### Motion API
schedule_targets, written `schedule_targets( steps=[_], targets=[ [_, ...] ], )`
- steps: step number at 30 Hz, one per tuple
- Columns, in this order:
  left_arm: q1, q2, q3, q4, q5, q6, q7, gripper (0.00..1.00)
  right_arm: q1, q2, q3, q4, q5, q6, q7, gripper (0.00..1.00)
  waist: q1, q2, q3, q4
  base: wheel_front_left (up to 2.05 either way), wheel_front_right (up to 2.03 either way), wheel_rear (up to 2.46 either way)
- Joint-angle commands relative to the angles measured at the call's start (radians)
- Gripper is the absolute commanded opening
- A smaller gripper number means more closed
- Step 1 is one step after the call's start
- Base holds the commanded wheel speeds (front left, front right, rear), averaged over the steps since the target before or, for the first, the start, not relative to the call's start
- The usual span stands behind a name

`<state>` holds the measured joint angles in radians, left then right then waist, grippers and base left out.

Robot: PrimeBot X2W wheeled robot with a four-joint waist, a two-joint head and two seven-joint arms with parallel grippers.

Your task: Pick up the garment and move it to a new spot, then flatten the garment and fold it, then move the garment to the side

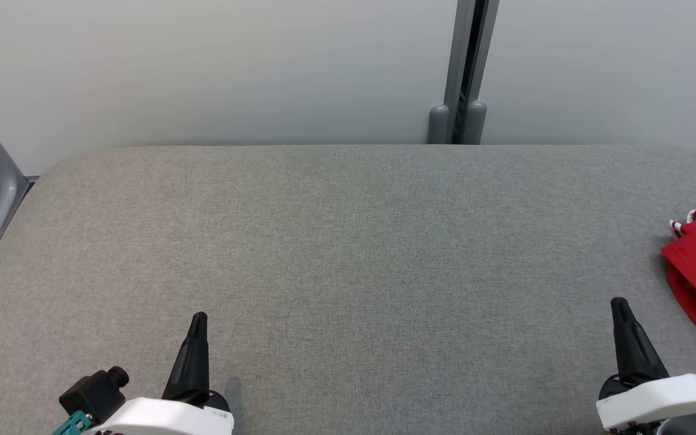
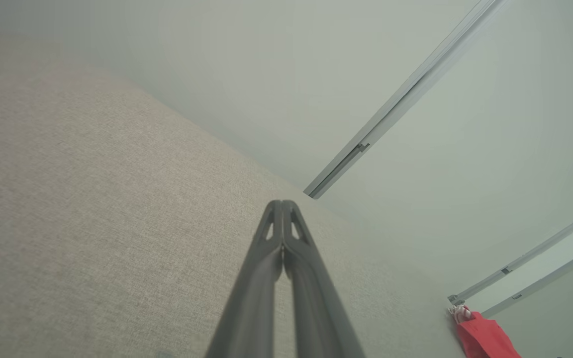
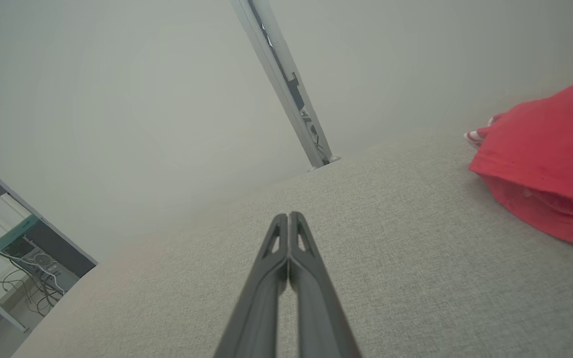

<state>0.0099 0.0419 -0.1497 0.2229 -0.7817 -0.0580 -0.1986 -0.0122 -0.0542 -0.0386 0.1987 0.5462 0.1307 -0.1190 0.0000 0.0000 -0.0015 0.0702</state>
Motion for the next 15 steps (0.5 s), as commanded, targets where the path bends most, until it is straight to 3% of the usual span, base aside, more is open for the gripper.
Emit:
schedule_targets(
  steps=[1,15],
  targets=[
    [-0.038,0.004,0.000,-0.012,-0.030,-0.008,0.004,0.00,-0.007,-0.003,-0.015,-0.021,0.037,0.000,0.013,0.00,0.0000,0.0000,0.000,-0.001,0.00,0.00,0.00],
    [-0.062,0.006,-0.007,-0.003,-0.201,-0.021,0.036,0.00,0.013,-0.003,-0.080,-0.045,0.254,0.000,0.085,0.00,0.0000,0.0000,0.000,-0.010,0.00,0.00,0.00]
  ],
)
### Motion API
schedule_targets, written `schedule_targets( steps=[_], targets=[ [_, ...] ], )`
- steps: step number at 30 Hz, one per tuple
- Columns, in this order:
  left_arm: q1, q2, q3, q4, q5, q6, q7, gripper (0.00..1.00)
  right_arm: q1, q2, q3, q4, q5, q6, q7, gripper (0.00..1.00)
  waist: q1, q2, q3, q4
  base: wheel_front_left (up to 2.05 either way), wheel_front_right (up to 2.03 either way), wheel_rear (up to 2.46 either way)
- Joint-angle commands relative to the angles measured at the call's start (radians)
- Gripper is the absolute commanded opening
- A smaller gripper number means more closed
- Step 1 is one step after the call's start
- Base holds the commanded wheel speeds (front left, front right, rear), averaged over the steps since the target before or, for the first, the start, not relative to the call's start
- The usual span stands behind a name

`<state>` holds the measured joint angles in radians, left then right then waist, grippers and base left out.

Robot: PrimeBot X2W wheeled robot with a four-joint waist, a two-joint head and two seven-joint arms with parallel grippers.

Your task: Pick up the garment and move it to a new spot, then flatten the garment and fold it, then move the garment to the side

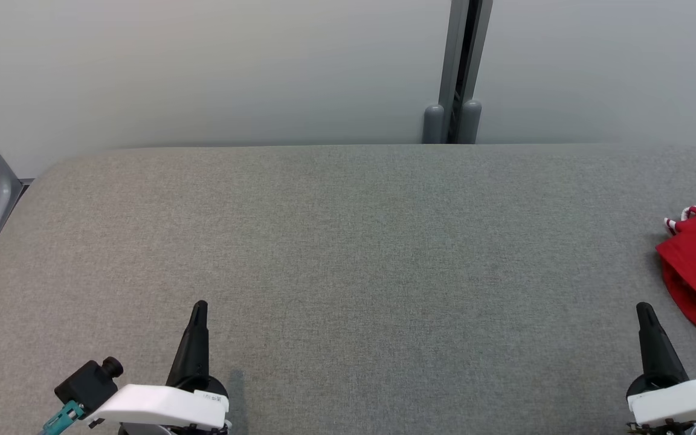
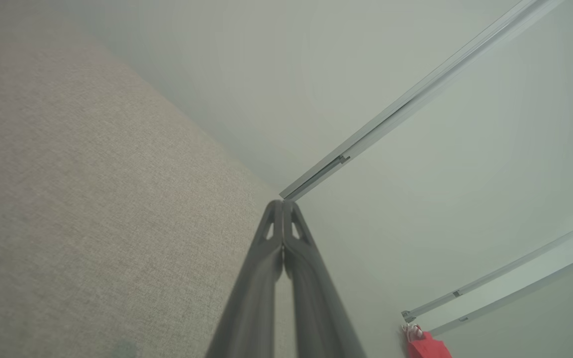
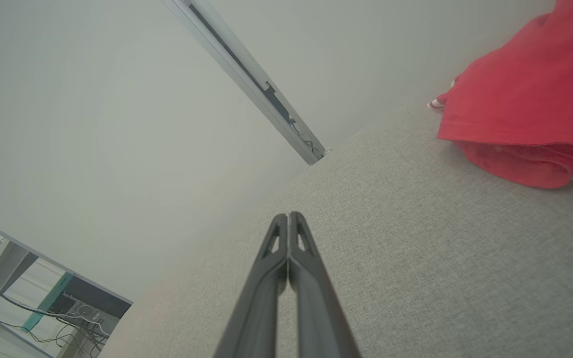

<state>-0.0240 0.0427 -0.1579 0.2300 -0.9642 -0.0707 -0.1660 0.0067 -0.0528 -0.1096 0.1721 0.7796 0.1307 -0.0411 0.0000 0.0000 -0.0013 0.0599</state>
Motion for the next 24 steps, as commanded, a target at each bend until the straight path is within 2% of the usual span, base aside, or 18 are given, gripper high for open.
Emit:
schedule_targets(
  steps=[1,24],
  targets=[
    [-0.029,0.005,0.001,-0.010,-0.029,-0.010,0.005,0.00,-0.004,-0.004,-0.013,-0.019,0.035,0.000,0.012,0.00,0.0000,0.0000,0.000,-0.001,0.00,0.00,0.00],
    [-0.062,0.007,-0.008,0.001,-0.249,-0.027,0.047,0.00,0.023,-0.006,-0.096,-0.048,0.318,0.000,0.104,0.00,0.0000,0.0000,0.000,-0.016,0.00,0.00,0.00]
  ],
)
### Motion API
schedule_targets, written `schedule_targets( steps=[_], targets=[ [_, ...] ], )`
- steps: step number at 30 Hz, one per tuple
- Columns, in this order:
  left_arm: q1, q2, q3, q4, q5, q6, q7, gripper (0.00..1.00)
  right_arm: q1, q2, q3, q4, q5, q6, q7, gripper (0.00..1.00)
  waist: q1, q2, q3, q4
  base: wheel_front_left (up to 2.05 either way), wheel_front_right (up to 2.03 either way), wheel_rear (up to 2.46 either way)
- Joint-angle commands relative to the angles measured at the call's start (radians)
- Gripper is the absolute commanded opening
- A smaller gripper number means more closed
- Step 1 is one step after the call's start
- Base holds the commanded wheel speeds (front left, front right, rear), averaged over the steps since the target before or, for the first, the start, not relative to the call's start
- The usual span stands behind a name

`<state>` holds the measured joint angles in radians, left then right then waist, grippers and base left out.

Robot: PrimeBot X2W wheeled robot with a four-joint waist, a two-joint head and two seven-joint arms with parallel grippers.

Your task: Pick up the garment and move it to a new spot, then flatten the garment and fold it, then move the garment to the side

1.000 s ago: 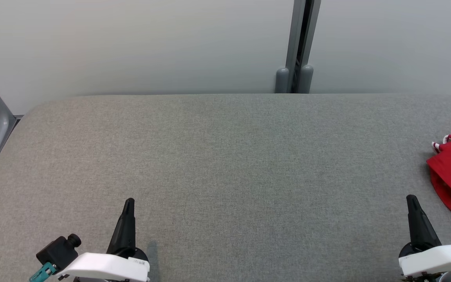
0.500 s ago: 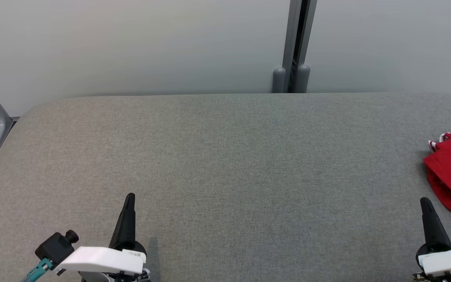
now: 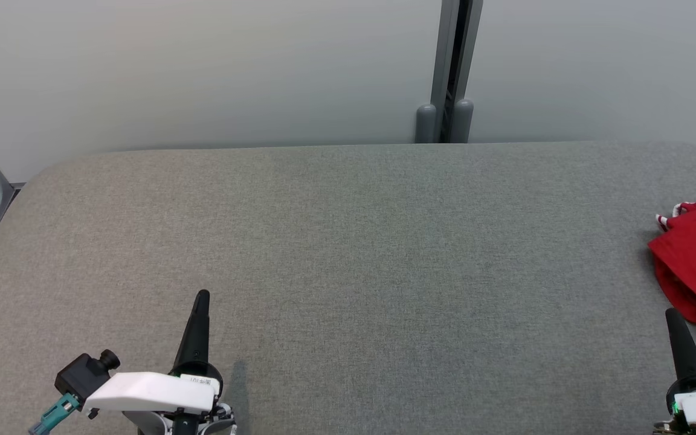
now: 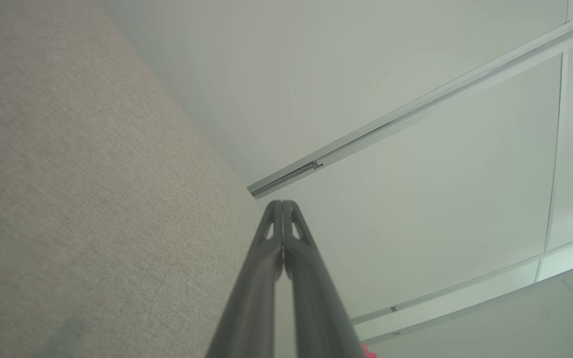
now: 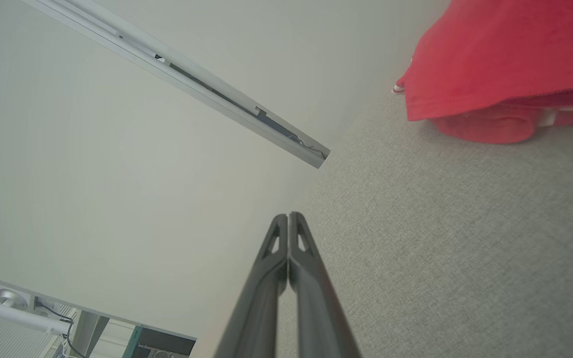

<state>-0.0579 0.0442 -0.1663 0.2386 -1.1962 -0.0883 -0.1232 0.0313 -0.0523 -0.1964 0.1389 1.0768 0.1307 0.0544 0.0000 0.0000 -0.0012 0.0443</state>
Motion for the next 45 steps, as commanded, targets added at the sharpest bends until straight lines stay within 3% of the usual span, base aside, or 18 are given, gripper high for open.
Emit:
schedule_targets(
  steps=[1,45],
  targets=[
    [-0.029,0.005,0.000,-0.008,-0.026,-0.010,0.006,0.00,0.000,-0.007,-0.013,-0.016,0.033,0.000,0.012,0.00,0.0000,0.0000,0.000,-0.001,0.00,0.00,0.00],
    [-0.074,0.008,-0.013,0.009,-0.350,-0.035,0.067,0.00,0.044,-0.014,-0.130,-0.059,0.456,0.000,0.145,0.00,0.0000,0.0000,0.000,-0.031,0.00,0.00,0.00]
  ],
)
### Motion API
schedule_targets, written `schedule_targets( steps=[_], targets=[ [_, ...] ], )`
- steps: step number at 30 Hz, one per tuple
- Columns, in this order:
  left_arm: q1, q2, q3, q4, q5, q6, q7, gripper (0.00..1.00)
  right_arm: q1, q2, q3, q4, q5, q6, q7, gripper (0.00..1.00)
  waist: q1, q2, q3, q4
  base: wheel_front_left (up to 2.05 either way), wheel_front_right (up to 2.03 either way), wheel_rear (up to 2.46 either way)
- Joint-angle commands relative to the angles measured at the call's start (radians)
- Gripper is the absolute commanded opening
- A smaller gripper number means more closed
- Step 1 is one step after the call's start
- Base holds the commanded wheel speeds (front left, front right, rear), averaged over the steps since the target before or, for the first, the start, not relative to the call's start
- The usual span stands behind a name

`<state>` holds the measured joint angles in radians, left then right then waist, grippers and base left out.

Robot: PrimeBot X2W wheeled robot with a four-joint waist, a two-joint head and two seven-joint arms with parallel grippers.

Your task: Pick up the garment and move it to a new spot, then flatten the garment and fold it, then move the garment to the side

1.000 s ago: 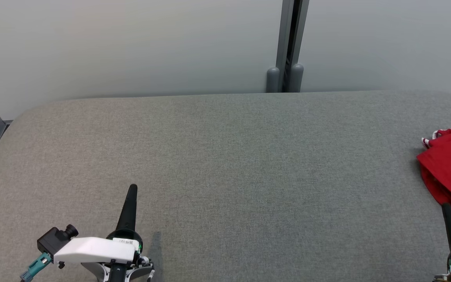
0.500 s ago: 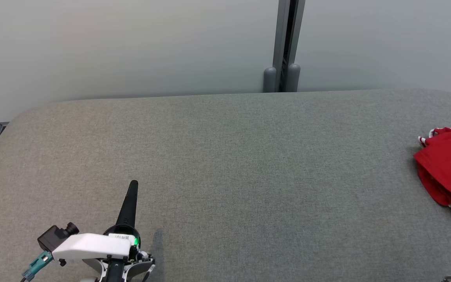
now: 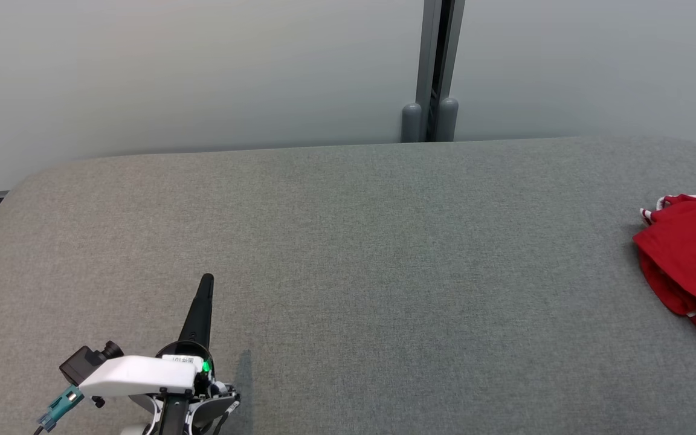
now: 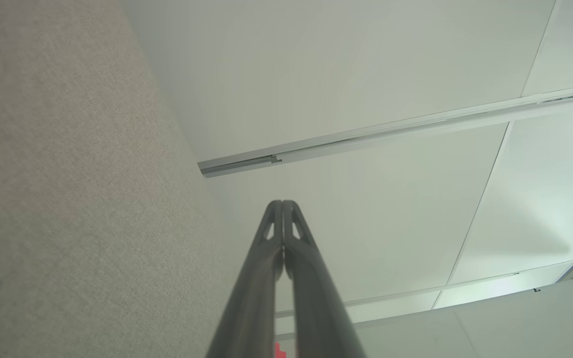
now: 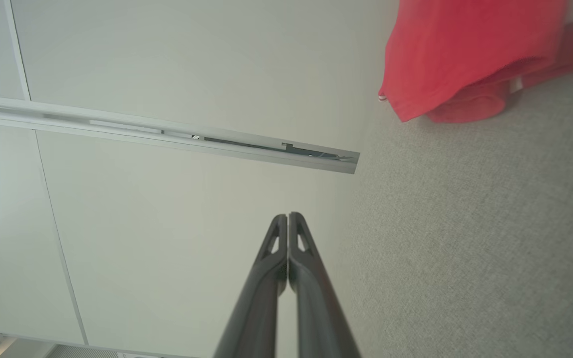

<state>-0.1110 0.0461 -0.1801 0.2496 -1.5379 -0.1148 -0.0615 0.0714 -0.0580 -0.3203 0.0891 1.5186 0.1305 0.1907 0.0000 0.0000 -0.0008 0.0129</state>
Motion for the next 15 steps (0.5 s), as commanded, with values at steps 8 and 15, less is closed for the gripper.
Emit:
schedule_targets(
  steps=[8,15],
  targets=[
    [-0.026,0.007,-0.001,0.001,-0.059,-0.011,0.014,0.00,0.013,-0.010,-0.022,-0.015,0.078,0.000,0.026,0.00,0.0000,0.0000,0.000,-0.005,0.00,0.00,0.00],
    [-0.032,0.007,-0.003,0.004,-0.102,-0.015,0.022,0.00,0.018,-0.012,-0.037,-0.020,0.137,0.000,0.042,0.00,0.0000,0.0000,0.000,-0.011,0.00,0.00,0.00]
  ],
)
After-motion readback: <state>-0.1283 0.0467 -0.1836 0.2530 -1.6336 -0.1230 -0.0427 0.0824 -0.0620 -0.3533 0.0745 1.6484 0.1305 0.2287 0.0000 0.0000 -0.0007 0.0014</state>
